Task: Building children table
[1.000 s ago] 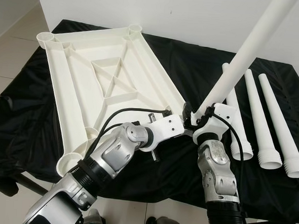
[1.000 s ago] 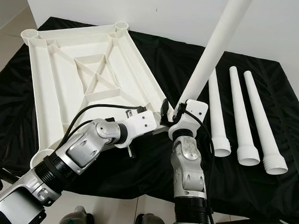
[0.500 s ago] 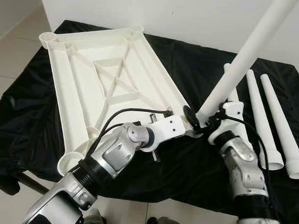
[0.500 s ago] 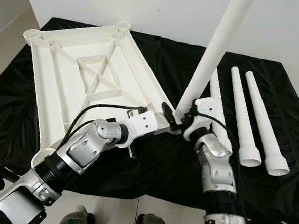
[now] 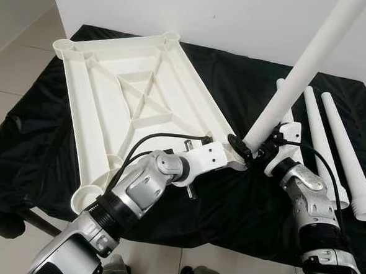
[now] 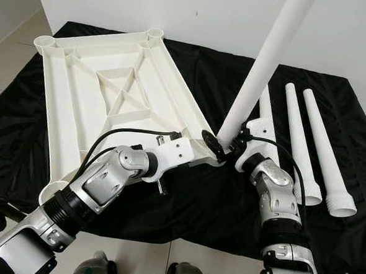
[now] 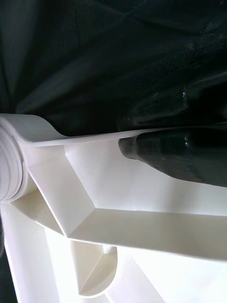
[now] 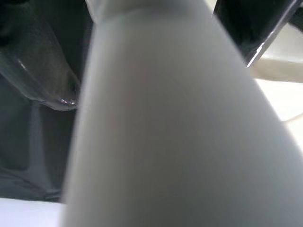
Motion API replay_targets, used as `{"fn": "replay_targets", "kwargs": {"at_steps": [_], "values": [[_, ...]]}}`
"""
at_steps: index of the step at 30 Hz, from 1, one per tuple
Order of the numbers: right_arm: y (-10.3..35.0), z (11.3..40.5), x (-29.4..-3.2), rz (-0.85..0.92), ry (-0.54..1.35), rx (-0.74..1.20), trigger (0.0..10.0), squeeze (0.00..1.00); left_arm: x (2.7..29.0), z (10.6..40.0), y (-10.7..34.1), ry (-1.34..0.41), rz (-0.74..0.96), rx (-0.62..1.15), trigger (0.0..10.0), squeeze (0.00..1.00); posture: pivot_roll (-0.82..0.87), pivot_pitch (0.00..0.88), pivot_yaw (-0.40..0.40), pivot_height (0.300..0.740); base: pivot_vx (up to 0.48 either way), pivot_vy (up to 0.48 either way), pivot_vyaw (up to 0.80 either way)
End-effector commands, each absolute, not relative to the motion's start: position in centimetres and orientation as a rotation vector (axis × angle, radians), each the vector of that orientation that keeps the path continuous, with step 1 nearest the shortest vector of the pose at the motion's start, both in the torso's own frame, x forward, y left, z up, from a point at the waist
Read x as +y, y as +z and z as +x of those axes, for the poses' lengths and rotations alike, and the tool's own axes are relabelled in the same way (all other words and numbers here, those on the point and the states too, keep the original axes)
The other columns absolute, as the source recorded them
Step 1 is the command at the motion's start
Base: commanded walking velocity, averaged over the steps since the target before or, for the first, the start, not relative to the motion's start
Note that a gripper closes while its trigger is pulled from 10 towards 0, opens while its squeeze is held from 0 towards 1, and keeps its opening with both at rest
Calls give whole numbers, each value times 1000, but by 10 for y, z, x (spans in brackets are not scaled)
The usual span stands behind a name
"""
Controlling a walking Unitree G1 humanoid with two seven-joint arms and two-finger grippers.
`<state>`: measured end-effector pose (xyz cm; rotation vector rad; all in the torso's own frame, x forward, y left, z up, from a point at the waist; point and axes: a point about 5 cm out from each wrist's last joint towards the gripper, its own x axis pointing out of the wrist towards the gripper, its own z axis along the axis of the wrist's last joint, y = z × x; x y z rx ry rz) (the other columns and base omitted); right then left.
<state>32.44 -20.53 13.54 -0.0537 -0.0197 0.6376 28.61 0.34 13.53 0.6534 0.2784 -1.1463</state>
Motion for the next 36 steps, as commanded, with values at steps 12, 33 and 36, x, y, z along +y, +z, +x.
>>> {"fn": "replay_targets", "kwargs": {"at_steps": [12,33,36], "values": [[137,329,-210,-89,694,-40,0,0,-2,280,132,-1197,686,276,10000,0,-42,12,-35,740,0,0,0],[132,316,-196,17,472,-106,10000,0,-2,280,133,-1195,678,278,10000,0,-51,24,-46,740,0,0,0],[133,313,-190,78,331,-135,10000,0,-2,281,133,-1191,675,276,10000,0,-55,24,-46,740,0,0,0]]}}
